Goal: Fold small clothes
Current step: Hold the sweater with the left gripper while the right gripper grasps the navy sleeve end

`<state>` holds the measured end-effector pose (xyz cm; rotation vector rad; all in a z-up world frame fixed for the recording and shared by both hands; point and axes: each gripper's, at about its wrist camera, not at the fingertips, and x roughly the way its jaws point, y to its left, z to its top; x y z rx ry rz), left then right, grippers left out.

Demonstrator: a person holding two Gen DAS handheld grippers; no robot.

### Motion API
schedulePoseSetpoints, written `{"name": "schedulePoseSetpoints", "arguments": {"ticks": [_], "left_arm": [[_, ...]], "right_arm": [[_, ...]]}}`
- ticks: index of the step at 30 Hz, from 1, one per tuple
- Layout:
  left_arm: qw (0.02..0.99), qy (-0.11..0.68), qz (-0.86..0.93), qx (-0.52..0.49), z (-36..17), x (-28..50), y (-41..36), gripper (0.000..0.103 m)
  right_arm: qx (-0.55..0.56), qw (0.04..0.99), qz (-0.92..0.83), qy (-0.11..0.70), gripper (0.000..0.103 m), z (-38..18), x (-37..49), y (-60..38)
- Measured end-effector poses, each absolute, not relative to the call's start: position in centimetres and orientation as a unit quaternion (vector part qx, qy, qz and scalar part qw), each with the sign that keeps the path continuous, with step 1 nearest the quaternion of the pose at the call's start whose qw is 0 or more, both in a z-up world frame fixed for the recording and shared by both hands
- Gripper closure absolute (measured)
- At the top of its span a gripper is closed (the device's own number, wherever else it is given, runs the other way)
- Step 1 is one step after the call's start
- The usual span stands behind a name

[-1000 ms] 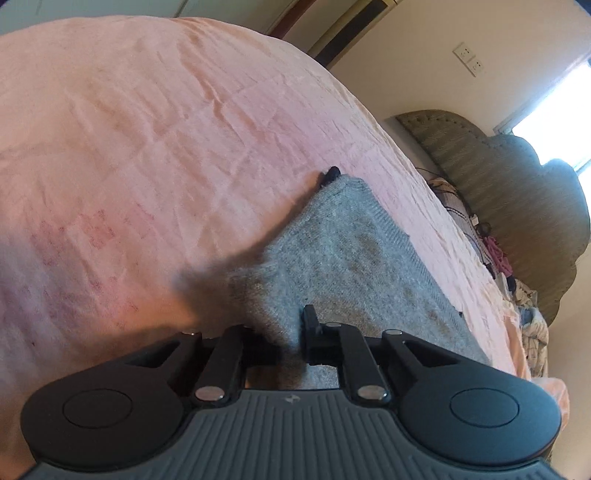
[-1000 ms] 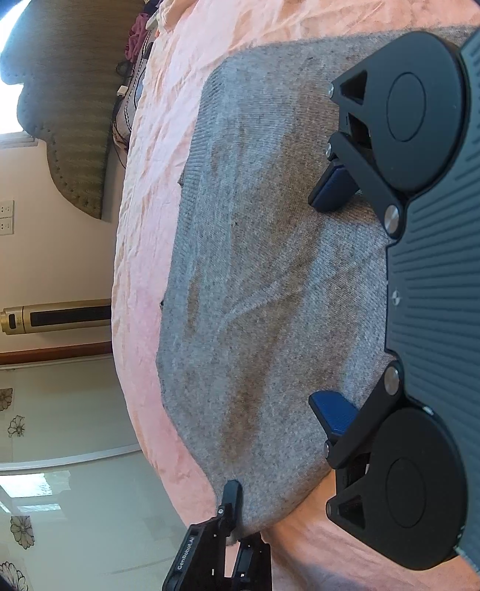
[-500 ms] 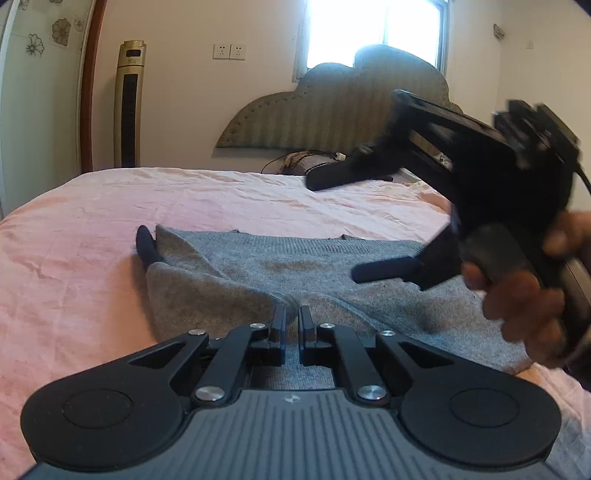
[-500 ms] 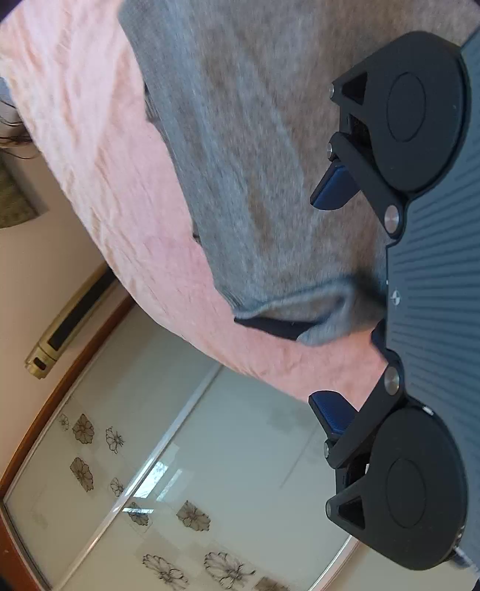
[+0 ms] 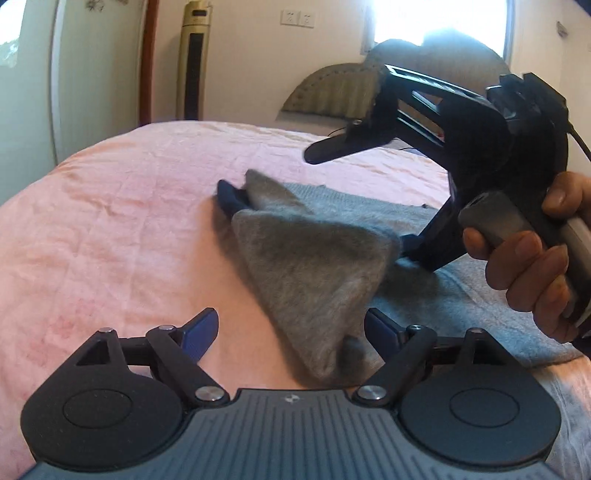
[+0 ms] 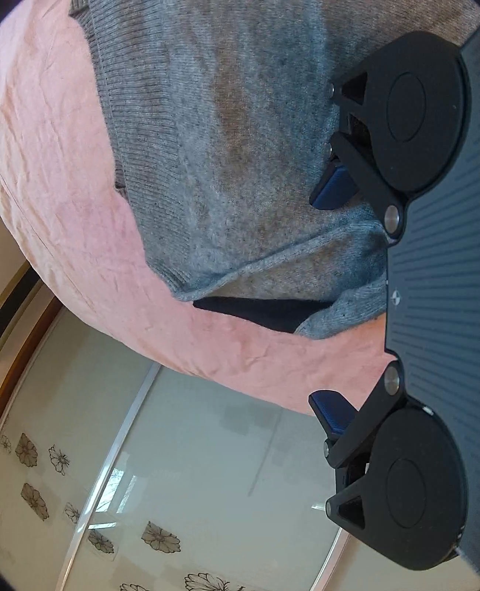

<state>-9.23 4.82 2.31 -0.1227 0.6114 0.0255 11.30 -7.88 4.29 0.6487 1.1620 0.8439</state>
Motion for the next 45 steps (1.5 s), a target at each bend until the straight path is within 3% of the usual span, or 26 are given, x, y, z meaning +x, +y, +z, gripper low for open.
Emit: {"name": "schedulePoseSetpoints", "arguments": {"ticks": [5,8,12,15,16,18,19,22,26,29,34,37,39,41,45], "left_arm": [[0.945,0.322,0.007,-0.053,1.8,-7.8,3.6,0.016],[0.940,0.329,0.036,-0.079,1.7,-7.2,4.9,0.016],[0.926,0.322,0.044,-0.193,1.3,-7.1,8.8,0.016],[0.893,0.301,0.036,-0.334,0.8,-7.3,12.3,0.017],[0.878,0.293,0.038,-0.377,0.4,-7.3,13.2,0.020],[0.860,0.297,0.063,-0.409,0.1,-6.5,14.3,0.066],[0.859,0.319,0.083,-0.391,-0.1,-5.7,14.3,0.097],[0.881,0.324,0.092,-0.331,0.5,-4.8,13.1,0.098],[0.970,0.226,0.036,-0.079,4.5,-6.5,4.9,0.098],[0.981,0.174,-0.028,0.083,4.4,-8.3,-1.1,0.098],[0.966,0.193,-0.065,0.162,2.4,-8.7,-4.1,0.098],[0.962,0.203,-0.068,0.170,2.2,-8.6,-4.1,0.098],[0.961,0.204,-0.068,0.175,2.2,-8.5,-4.1,0.098],[0.959,0.204,-0.074,0.183,2.4,-8.5,-4.9,0.098],[0.955,0.187,-0.110,0.204,3.5,-8.4,-7.5,0.098]], "right_arm": [[0.368,0.579,0.495,0.533,0.000,6.2,9.8,-6.2],[0.333,0.618,0.497,0.510,0.000,8.6,9.2,-6.1],[0.337,0.653,0.440,0.516,0.000,8.0,10.1,-7.4],[0.351,0.657,0.418,0.520,0.000,6.9,10.7,-8.0],[0.354,0.658,0.416,0.519,0.000,6.7,10.7,-8.1],[0.357,0.659,0.414,0.518,0.000,6.3,10.8,-7.9],[0.356,0.660,0.413,0.517,0.000,6.3,10.8,-8.0],[0.355,0.662,0.412,0.515,0.000,6.6,11.1,-8.0],[0.336,0.674,0.408,0.516,0.000,7.1,11.7,-8.4],[0.312,0.680,0.408,0.523,0.000,7.4,13.2,-8.2],[0.281,0.691,0.383,0.544,0.000,5.9,15.7,-8.0],[0.268,0.712,0.363,0.538,0.011,5.4,16.7,-8.5],[0.257,0.719,0.367,0.531,0.031,4.9,17.0,-8.8],[0.229,0.732,0.361,0.530,0.073,4.6,17.2,-9.1],[0.200,0.757,0.376,0.496,0.083,5.9,17.0,-11.6]]}}
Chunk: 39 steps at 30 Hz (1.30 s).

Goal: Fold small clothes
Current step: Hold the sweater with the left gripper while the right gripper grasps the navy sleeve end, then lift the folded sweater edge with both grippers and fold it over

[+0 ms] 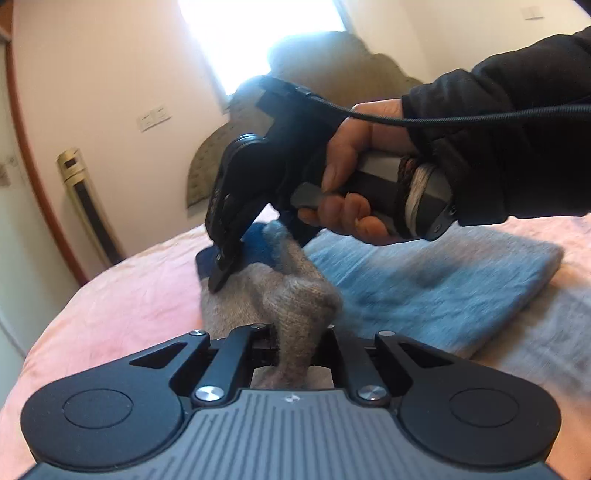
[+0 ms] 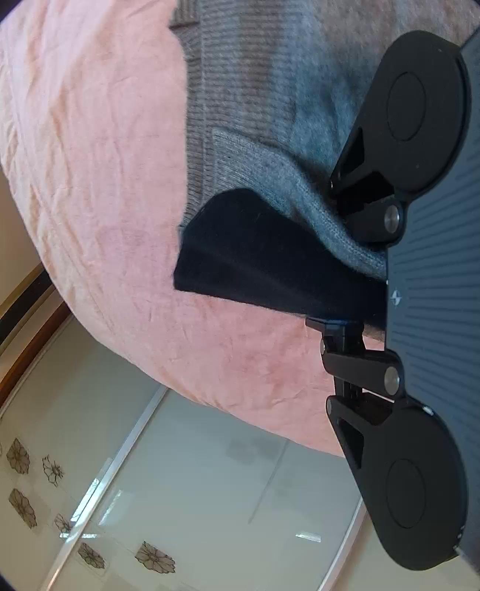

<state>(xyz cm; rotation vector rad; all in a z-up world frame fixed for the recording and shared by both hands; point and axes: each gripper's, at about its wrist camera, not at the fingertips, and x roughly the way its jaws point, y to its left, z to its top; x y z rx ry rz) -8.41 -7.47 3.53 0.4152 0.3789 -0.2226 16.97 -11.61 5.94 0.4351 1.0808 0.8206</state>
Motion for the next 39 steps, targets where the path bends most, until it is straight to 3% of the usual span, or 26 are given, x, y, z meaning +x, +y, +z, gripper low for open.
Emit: {"name": "schedulePoseSetpoints", "arguments": {"ticks": [7,14,15,16,17,19,20,21,22,24,26,29,36,37,39], "left_arm": [[0.939,0.158,-0.222,0.210,4.7,-7.1,-15.3,0.098],[0.907,0.239,-0.270,0.219,0.4,-5.3,-19.9,0.097],[0.905,0.237,-0.275,0.220,0.5,-5.4,-19.6,0.096],[0.903,0.238,-0.288,0.211,1.1,-5.5,-18.9,0.095],[0.900,0.241,-0.308,0.193,1.8,-5.7,-17.8,0.092],[0.897,0.245,-0.338,0.143,3.4,-6.3,-14.7,0.089],[0.899,0.245,-0.345,0.114,4.4,-6.6,-12.9,0.085],[0.903,0.244,-0.342,0.088,5.2,-6.9,-11.0,0.068],[0.911,0.239,-0.331,0.062,5.9,-7.1,-9.1,0.037],[0.935,0.209,-0.285,0.012,6.7,-7.7,-5.3,0.006],[0.956,0.186,-0.228,-0.003,6.9,-8.0,-2.4,0.006],[0.964,0.179,-0.188,0.059,6.1,-9.4,-1.2,0.006],[0.928,0.192,-0.210,0.240,1.1,-11.0,-6.3,0.007],[0.926,0.193,-0.211,0.246,0.7,-10.7,-6.6,0.008],[0.924,0.197,-0.210,0.250,0.4,-10.0,-7.1,0.023]], "right_arm": [[0.130,0.811,0.353,0.448,0.084,10.4,17.0,-22.3],[0.182,0.807,0.270,0.493,0.080,3.7,17.0,-30.7],[0.216,0.802,0.272,0.485,0.076,3.3,16.8,-31.3],[0.239,0.803,0.272,0.474,0.062,3.4,16.5,-31.9],[0.250,0.812,0.267,0.456,0.040,3.9,16.1,-32.3],[0.256,0.839,0.242,0.414,0.008,5.1,15.1,-33.2],[0.263,0.844,0.238,0.401,0.004,5.5,14.6,-33.9],[0.273,0.841,0.242,0.401,0.005,5.5,14.3,-34.4],[0.280,0.835,0.246,0.405,0.006,5.4,14.0,-34.8],[0.278,0.832,0.245,0.414,0.007,5.2,12.4,-35.2],[0.278,0.833,0.243,0.412,0.008,5.1,10.0,-35.5],[0.306,0.816,0.267,0.412,0.010,4.8,5.8,-35.7],[0.247,0.808,0.271,0.461,0.015,4.4,-0.7,-32.8],[0.232,0.811,0.265,0.468,0.023,4.2,-1.1,-32.4],[0.218,0.813,0.258,0.474,0.035,3.9,-1.3,-32.0]]}}
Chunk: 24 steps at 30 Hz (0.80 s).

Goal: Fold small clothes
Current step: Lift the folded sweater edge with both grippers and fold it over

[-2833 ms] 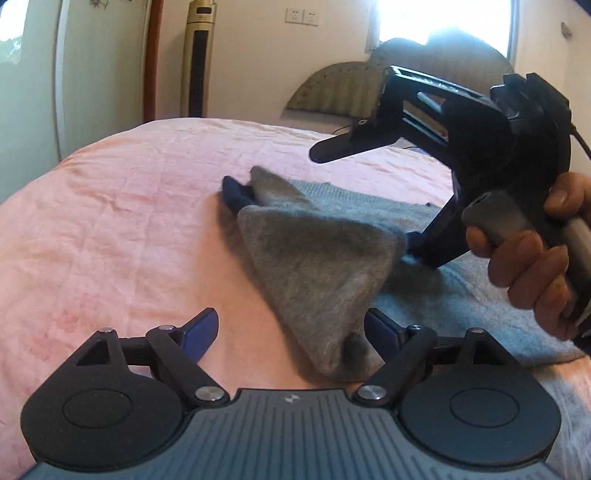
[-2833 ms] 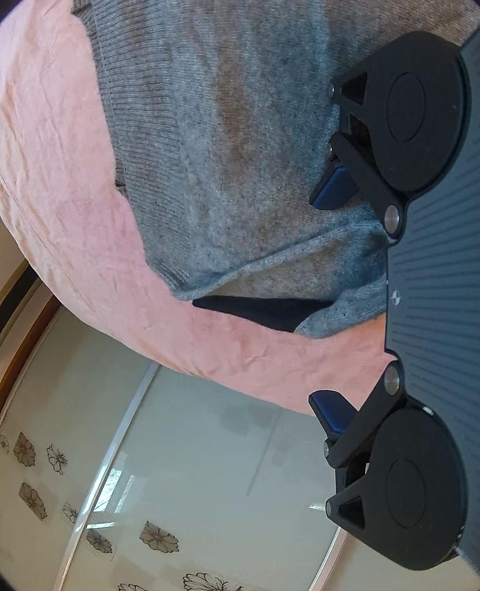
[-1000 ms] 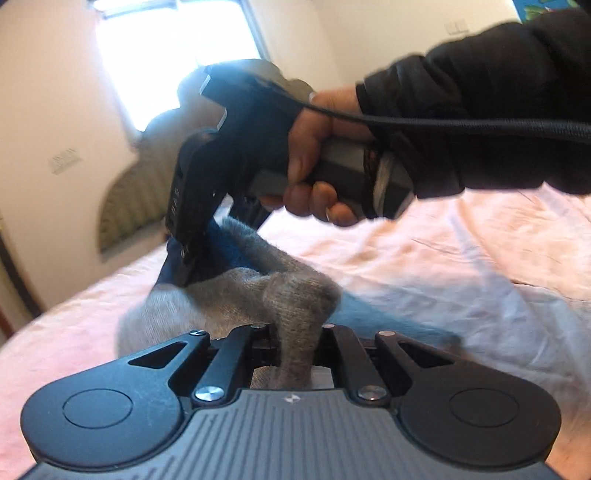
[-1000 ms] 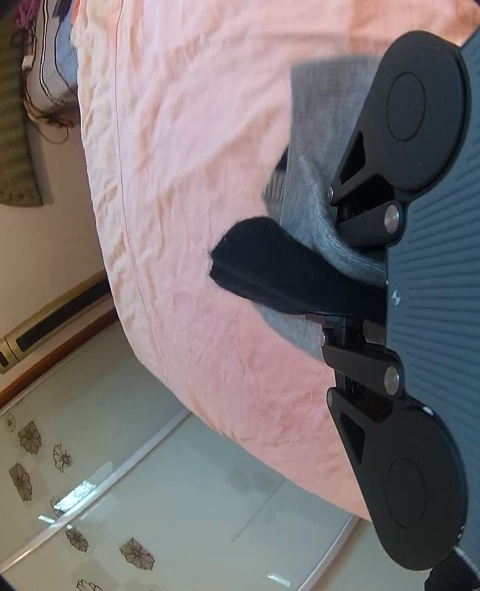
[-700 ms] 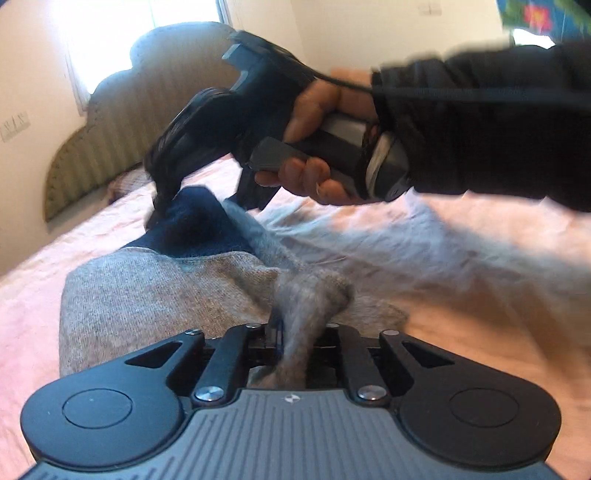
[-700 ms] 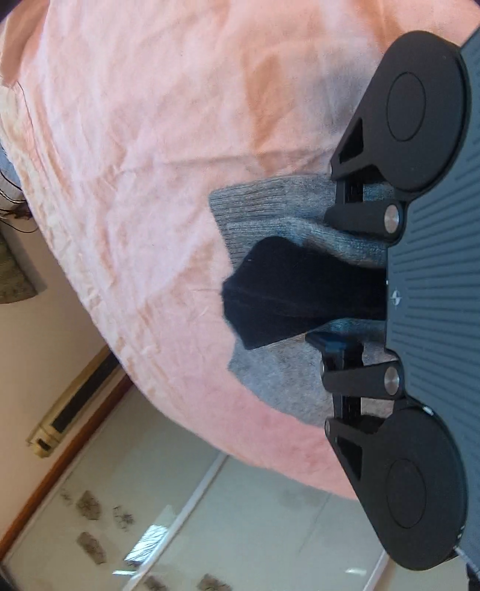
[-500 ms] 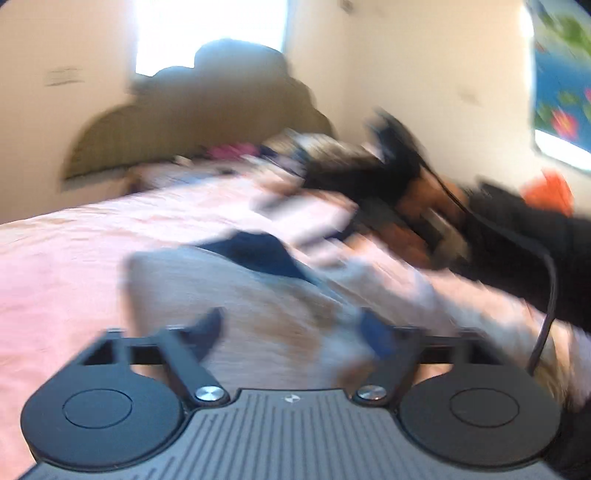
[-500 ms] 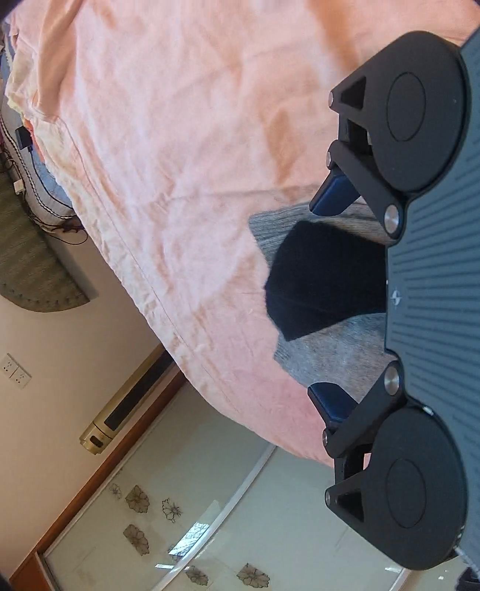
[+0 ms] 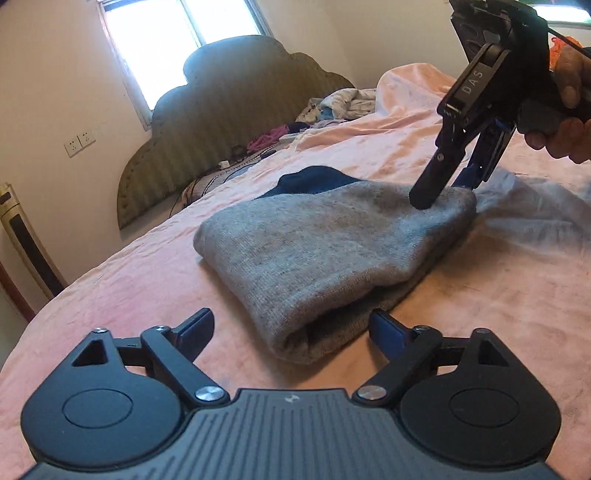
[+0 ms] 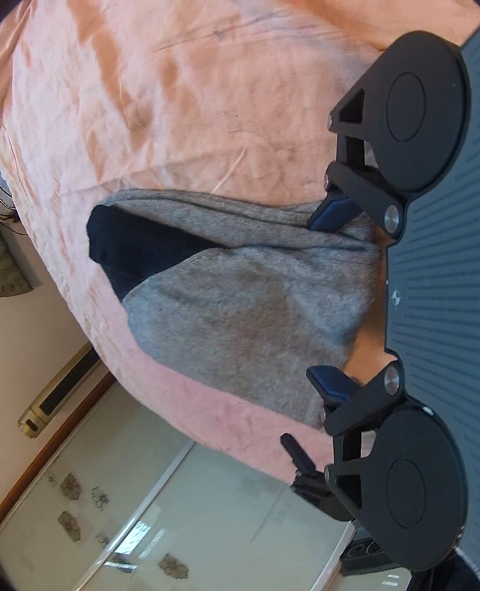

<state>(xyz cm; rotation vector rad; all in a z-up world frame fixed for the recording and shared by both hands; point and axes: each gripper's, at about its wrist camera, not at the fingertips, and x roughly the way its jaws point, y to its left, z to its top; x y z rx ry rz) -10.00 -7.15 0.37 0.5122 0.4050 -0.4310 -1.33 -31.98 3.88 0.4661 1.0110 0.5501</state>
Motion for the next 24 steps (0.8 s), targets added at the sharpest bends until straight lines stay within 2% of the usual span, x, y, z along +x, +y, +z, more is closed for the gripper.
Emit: {"name": "schedulePoseSetpoints", "arguments": {"ticks": [1,2,3,4,5,6,10,11,12,13,15,16,17,18,19,20,21,24], "left_arm": [[0.925,0.202,-0.207,0.246,0.5,-9.4,-7.3,0.042],[0.925,0.211,-0.208,0.236,0.8,-9.1,-7.3,0.056],[0.926,0.218,-0.211,0.227,1.0,-8.8,-7.1,0.062],[0.926,0.220,-0.208,0.224,1.0,-8.5,-7.1,0.071],[0.927,0.222,-0.202,0.227,0.9,-8.4,-7.0,0.088],[0.925,0.227,-0.202,0.228,0.9,-8.3,-6.8,0.092],[0.918,0.271,-0.206,0.204,0.1,-8.0,-5.6,0.095],[0.920,0.267,-0.204,0.200,0.0,-8.3,-5.4,0.095],[0.920,0.266,-0.205,0.204,0.0,-8.4,-5.5,0.095],[0.918,0.266,-0.210,0.207,0.3,-8.5,-5.5,0.094],[0.914,0.265,-0.243,0.188,1.3,-8.7,-4.8,0.092],[0.910,0.272,-0.266,0.164,1.9,-8.4,-4.0,0.084],[0.903,0.287,-0.293,0.128,2.6,-7.8,-2.9,0.068],[0.898,0.300,-0.312,0.085,3.4,-7.0,-1.6,0.056],[0.898,0.303,-0.315,0.044,4.0,-6.2,-0.3,0.029],[0.905,0.298,-0.305,0.002,4.6,-5.2,0.9,0.008],[0.909,0.292,-0.292,-0.043,5.0,-3.9,1.9,0.004],[0.888,0.317,-0.262,-0.209,4.2,1.8,4.5,0.004]], "right_arm": [[0.214,0.815,0.258,0.473,0.049,3.8,-1.5,-31.9],[0.209,0.814,0.258,0.477,0.072,3.7,-1.3,-31.8],[0.204,0.814,0.256,0.480,0.083,3.5,-1.3,-31.7],[0.200,0.816,0.257,0.478,0.084,3.6,-1.3,-31.6],[0.193,0.819,0.262,0.473,0.085,3.9,-1.3,-31.4],[0.184,0.824,0.263,0.467,0.085,4.3,-1.5,-31.4],[0.175,0.828,0.230,0.481,0.088,3.5,-1.1,-33.3],[0.189,0.824,0.233,0.481,0.092,2.6,-1.2,-33.7],[0.204,0.820,0.240,0.478,0.092,2.5,-1.3,-33.9],[0.208,0.817,0.246,0.478,0.086,2.7,-1.4,-33.8],[0.221,0.813,0.261,0.472,0.064,3.6,-1.2,-33.8],[0.233,0.815,0.267,0.459,0.040,4.1,-1.0,-34.1],[0.249,0.821,0.269,0.437,0.022,4.9,-0.7,-34.7],[0.265,0.828,0.266,0.417,0.017,5.5,-0.2,-35.3],[0.281,0.830,0.263,0.404,0.014,6.0,0.6,-36.0],[0.296,0.830,0.259,0.396,0.014,6.1,1.8,-36.5],[0.309,0.830,0.254,0.390,0.014,6.1,3.1,-37.0],[0.348,0.821,0.224,0.393,0.015,4.3,8.1,-37.9]]}}
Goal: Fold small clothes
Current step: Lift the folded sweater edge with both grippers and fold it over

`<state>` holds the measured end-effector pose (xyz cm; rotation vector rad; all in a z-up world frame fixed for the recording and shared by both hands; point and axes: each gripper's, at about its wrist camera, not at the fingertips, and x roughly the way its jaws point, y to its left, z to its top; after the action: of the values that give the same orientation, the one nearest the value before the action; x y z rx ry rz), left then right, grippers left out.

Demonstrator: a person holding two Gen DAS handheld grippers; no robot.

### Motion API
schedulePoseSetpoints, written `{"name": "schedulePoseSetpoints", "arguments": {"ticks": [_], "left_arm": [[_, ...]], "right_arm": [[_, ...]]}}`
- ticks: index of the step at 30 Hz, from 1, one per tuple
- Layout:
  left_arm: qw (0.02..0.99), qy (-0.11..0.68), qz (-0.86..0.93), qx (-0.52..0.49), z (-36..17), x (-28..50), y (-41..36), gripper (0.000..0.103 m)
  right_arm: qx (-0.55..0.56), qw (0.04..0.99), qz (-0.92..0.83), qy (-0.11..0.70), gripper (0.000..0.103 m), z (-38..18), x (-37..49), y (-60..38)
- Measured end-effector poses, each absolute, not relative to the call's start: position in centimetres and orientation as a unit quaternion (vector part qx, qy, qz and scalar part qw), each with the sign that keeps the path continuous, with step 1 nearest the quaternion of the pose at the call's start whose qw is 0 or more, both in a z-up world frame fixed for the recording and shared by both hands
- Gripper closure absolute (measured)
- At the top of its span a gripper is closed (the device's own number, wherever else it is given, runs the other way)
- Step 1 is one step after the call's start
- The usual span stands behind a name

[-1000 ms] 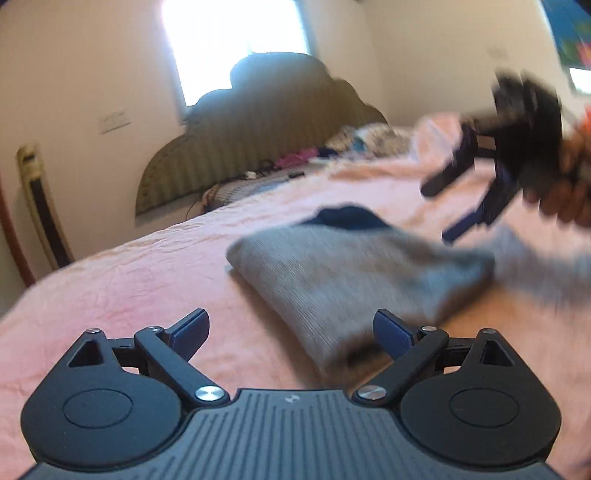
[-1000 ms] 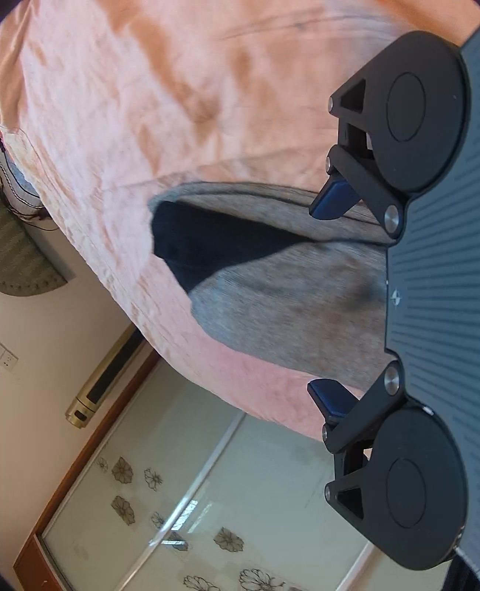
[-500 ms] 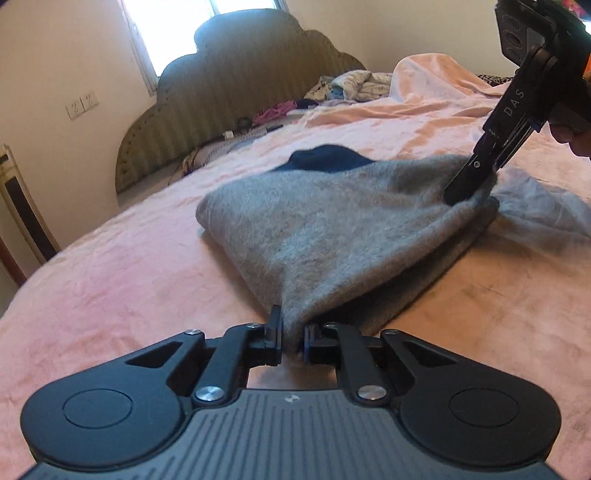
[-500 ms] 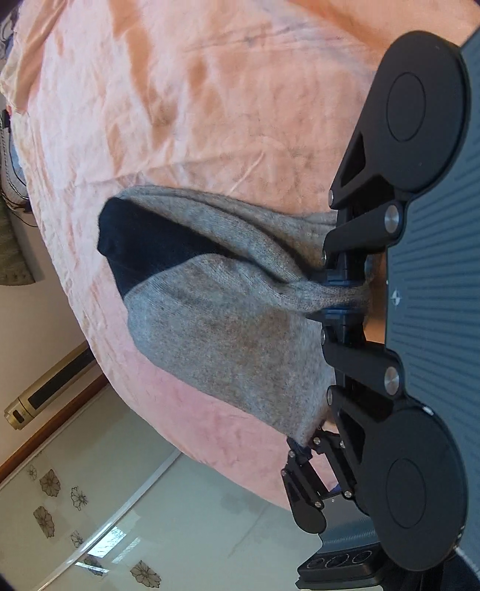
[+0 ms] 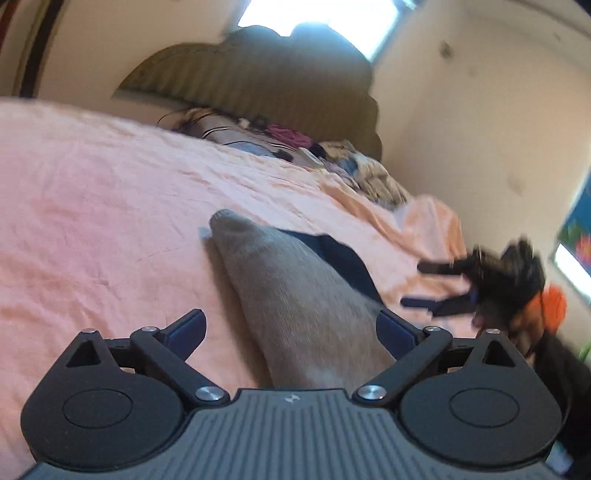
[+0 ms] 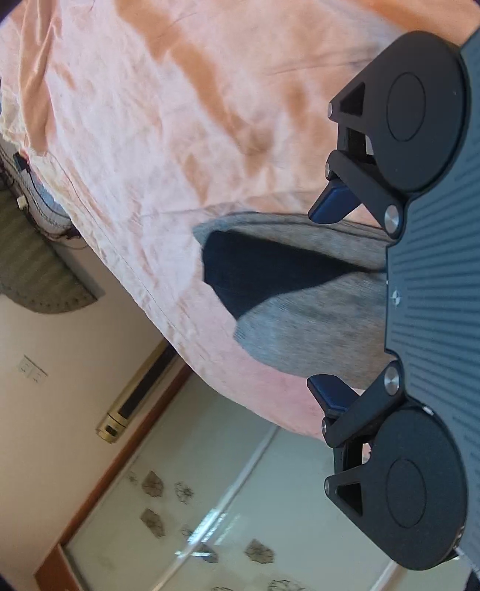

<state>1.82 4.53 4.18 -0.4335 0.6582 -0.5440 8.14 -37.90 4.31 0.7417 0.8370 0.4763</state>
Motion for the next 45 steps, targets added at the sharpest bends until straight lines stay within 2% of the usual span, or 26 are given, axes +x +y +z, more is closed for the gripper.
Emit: {"name": "schedulePoseSetpoints", "arguments": {"ticks": [3,5,7,8,9,10,11,14,22,24,26,27,28,30,31,34,36,37,38,39,40,41,45], "left_arm": [[0.840,0.380,-0.224,-0.317,1.1,8.3,4.4,0.005],[0.815,0.415,-0.214,-0.342,-0.4,11.4,3.3,0.007],[0.809,0.415,-0.227,-0.349,-0.8,13.5,1.9,0.009],[0.808,0.420,-0.228,-0.345,-0.8,14.3,1.2,0.026],[0.808,0.430,-0.226,-0.334,-0.9,14.9,0.5,0.048],[0.808,0.445,-0.218,-0.319,-1.1,15.4,-0.2,0.064],[0.814,0.443,-0.213,-0.310,-1.1,15.4,-0.4,0.068],[0.838,0.418,-0.208,-0.281,0.2,14.1,-0.3,0.073],[0.882,0.380,-0.162,-0.228,4.8,16.6,4.7,0.076],[0.904,0.360,-0.134,-0.186,5.4,17.2,5.7,0.076],[0.904,0.371,-0.100,-0.187,5.2,17.2,7.4,0.076],[0.891,0.388,-0.099,-0.216,4.8,16.9,8.4,0.075],[0.874,0.399,-0.118,-0.250,4.3,15.9,9.4,0.070],[0.846,0.410,-0.158,-0.302,3.1,12.8,10.1,0.042],[0.837,0.413,-0.169,-0.317,2.5,10.9,10.0,0.024],[0.814,0.430,-0.200,-0.336,0.4,6.3,8.7,0.025],[0.826,0.405,-0.204,-0.335,0.1,4.2,7.8,0.025],[0.828,0.404,-0.205,-0.330,0.1,3.8,7.4,0.032],[0.824,0.414,-0.207,-0.328,0.0,3.9,6.9,0.072],[0.816,0.436,-0.203,-0.321,-0.3,4.3,6.3,0.087],[0.817,0.445,-0.193,-0.311,-0.6,4.6,6.0,0.089],[0.825,0.441,-0.191,-0.298,-0.2,4.3,5.8,0.090],[0.868,0.418,-0.174,-0.204,2.2,2.5,5.5,0.092]], "right_arm": [[0.370,0.808,0.210,0.408,0.015,2.4,12.8,-37.2],[0.365,0.803,0.205,0.425,0.016,1.3,15.3,-35.8],[0.352,0.800,0.214,0.437,0.017,0.5,16.8,-34.1],[0.341,0.807,0.222,0.428,0.023,0.3,17.2,-33.4],[0.329,0.810,0.225,0.429,0.032,0.1,17.4,-32.8],[0.324,0.808,0.220,0.441,0.068,-0.4,17.7,-32.5],[0.333,0.803,0.219,0.444,0.074,-0.8,17.8,-32.5],[0.341,0.808,0.233,0.420,0.075,-0.3,16.7,-32.3],[0.372,0.804,0.270,0.376,0.075,2.2,20.4,-27.2],[0.379,0.806,0.252,0.379,0.067,2.2,21.8,-25.4],[0.351,0.818,0.225,0.396,0.038,2.1,22.2,-24.2],[0.337,0.823,0.219,0.402,0.032,2.2,21.7,-23.9],[0.327,0.824,0.224,0.406,0.028,2.2,21.0,-24.0],[0.311,0.821,0.242,0.413,0.028,2.2,18.6,-25.0],[0.307,0.818,0.249,0.418,0.027,2.1,17.3,-25.7],[0.322,0.798,0.258,0.440,0.027,1.3,13.5,-28.1],[0.324,0.788,0.269,0.449,0.031,0.6,11.2,-28.7],[0.321,0.790,0.273,0.446,0.036,0.6,10.3,-28.7],[0.320,0.788,0.275,0.449,0.040,0.6,9.7,-28.5],[0.317,0.785,0.274,0.456,0.048,0.5,9.5,-28.2],[0.306,0.783,0.275,0.468,0.071,0.4,9.5,-27.7],[0.284,0.785,0.275,0.477,0.081,0.3,9.4,-27.0],[0.227,0.804,0.285,0.470,0.081,1.4,7.7,-25.8]]}}
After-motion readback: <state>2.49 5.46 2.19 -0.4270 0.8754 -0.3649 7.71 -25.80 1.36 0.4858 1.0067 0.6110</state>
